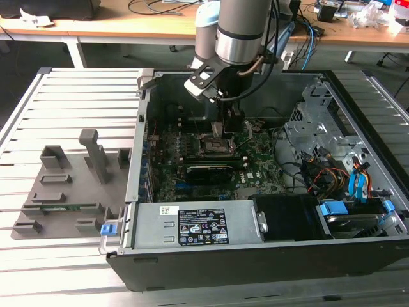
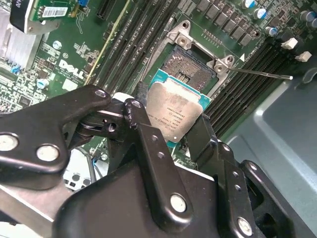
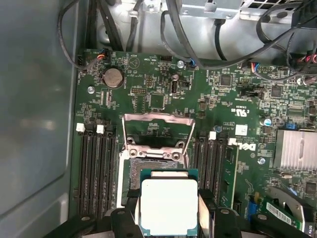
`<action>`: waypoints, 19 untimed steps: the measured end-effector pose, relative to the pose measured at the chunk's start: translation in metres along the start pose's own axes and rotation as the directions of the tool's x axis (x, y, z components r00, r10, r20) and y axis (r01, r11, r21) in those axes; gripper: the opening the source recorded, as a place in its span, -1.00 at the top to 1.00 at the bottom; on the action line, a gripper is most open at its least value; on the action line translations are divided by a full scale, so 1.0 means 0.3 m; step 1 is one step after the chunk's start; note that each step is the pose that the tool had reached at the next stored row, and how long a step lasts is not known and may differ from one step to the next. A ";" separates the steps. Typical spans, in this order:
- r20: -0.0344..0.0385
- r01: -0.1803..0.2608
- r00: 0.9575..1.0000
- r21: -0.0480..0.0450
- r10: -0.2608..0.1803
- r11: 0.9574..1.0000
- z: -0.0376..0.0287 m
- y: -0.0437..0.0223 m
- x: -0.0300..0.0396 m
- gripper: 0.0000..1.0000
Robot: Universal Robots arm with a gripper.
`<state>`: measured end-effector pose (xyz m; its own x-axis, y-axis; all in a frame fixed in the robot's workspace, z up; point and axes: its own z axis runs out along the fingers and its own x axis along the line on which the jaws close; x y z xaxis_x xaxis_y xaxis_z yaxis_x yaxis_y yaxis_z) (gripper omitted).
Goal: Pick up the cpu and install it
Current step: 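Place the cpu into insertion slot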
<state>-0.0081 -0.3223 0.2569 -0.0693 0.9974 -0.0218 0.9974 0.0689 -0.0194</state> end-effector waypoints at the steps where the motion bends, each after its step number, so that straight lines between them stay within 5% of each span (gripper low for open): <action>1: 0.000 0.000 1.000 0.000 0.000 1.000 0.006 0.000 0.004 -0.10; 11: 0.000 0.000 1.000 0.000 0.000 1.000 0.037 0.001 0.011 -0.10; 19: 0.000 0.000 1.000 0.000 0.000 1.000 0.073 -0.039 0.019 -0.10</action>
<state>-0.0207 -0.3179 0.2351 -0.0693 0.9974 -0.0219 0.9974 0.0689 -0.0194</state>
